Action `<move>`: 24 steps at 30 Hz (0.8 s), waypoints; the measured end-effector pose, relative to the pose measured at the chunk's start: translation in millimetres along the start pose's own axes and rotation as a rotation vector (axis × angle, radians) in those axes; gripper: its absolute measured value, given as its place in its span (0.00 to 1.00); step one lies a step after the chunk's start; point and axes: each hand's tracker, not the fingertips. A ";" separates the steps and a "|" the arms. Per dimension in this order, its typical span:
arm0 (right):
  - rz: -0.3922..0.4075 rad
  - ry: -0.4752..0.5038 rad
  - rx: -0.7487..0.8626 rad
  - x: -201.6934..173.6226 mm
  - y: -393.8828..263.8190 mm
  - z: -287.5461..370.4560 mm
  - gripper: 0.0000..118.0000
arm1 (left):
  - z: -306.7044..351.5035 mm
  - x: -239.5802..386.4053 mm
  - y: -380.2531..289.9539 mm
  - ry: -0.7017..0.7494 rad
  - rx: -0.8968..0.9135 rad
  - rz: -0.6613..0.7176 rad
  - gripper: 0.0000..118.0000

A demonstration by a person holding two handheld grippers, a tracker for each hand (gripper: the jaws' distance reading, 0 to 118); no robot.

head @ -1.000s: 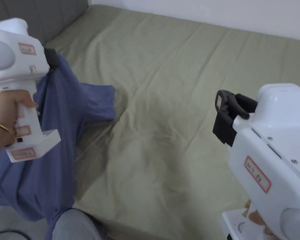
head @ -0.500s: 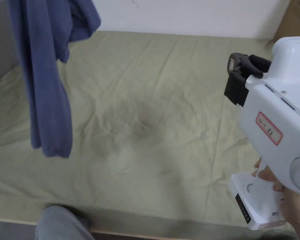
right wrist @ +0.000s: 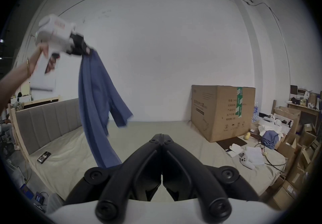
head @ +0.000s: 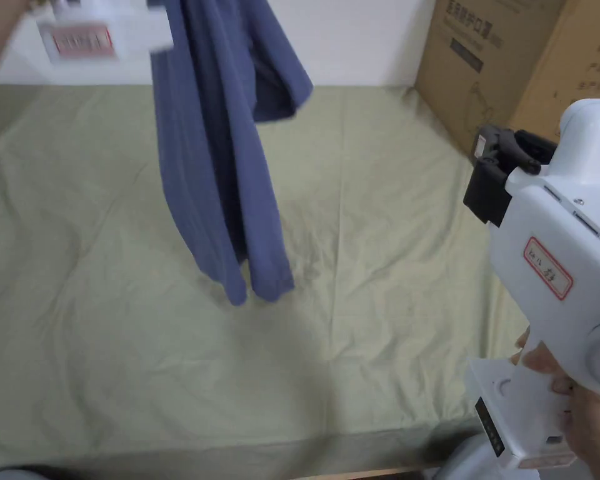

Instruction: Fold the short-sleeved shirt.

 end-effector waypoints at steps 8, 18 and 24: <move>-0.025 -0.035 -0.073 10.5 -20.9 -10.3 0.00 | -111.2 12.7 -240.4 0.029 -0.564 -0.068 0.01; -0.033 -0.029 -0.215 14.5 -51.2 -50.0 0.00 | -121.1 11.7 -348.2 0.096 -0.807 -0.052 0.12; -0.019 -0.010 -0.226 7.6 -53.2 -68.0 0.00 | -119.0 -24.1 -330.2 0.036 -0.760 0.154 0.73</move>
